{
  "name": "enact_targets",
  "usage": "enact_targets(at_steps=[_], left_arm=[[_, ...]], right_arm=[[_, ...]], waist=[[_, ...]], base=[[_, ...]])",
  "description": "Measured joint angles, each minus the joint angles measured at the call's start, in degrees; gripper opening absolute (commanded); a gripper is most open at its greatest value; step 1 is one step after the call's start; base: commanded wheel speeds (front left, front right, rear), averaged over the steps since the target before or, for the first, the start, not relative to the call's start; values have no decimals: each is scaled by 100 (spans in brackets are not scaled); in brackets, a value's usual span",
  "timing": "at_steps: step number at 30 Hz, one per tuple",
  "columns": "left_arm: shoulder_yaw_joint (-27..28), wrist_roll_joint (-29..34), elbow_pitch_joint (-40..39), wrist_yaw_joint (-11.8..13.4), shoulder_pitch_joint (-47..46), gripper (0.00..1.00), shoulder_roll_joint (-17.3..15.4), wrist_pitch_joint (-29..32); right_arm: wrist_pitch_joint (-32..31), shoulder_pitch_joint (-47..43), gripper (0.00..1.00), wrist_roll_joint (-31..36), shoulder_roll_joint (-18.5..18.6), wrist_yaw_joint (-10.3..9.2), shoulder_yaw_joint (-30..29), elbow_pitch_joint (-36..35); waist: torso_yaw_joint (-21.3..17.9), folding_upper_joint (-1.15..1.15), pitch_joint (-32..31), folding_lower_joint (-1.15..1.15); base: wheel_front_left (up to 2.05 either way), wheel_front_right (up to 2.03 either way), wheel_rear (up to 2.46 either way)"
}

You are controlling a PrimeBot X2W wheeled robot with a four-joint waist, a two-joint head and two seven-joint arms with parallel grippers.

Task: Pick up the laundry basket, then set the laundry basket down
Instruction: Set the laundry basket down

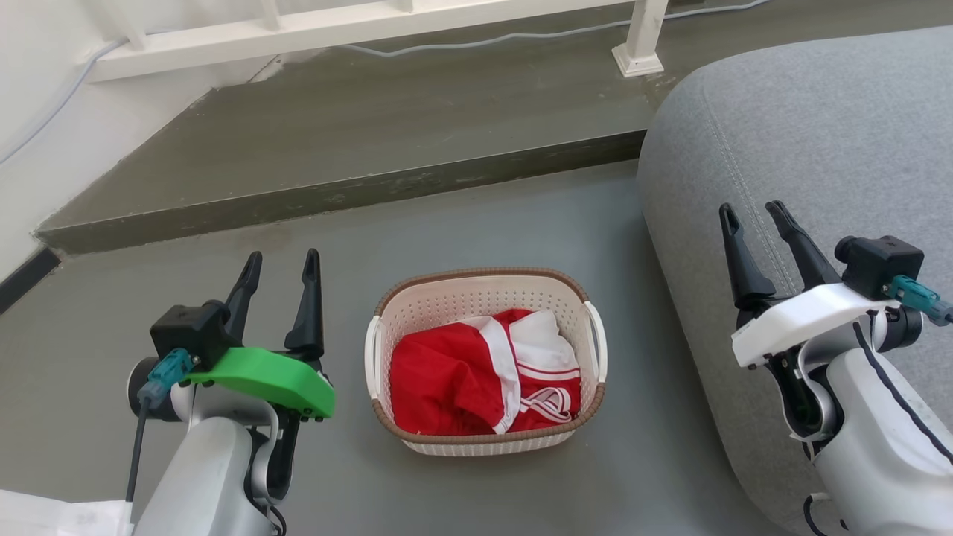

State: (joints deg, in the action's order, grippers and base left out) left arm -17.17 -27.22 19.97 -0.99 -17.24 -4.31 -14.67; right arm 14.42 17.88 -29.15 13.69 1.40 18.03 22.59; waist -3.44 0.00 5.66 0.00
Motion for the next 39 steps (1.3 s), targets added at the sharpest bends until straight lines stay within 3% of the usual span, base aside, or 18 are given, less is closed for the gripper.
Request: enact_targets(at_steps=[23, 39], left_arm=[[235, 281, -171, -199, 232, 100, 138, 0], [380, 480, -181, -203, 328, 100, 155, 0]], right_arm=[[0, -331, 100, 288, -175, 112, -319, -181], [0, -405, 100, 503, -266, 163, -461, -198]], waist=[[9, 0, 7, 0], [12, 0, 25, 0]], base=[[0, 0, 0], [0, 0, 0]])
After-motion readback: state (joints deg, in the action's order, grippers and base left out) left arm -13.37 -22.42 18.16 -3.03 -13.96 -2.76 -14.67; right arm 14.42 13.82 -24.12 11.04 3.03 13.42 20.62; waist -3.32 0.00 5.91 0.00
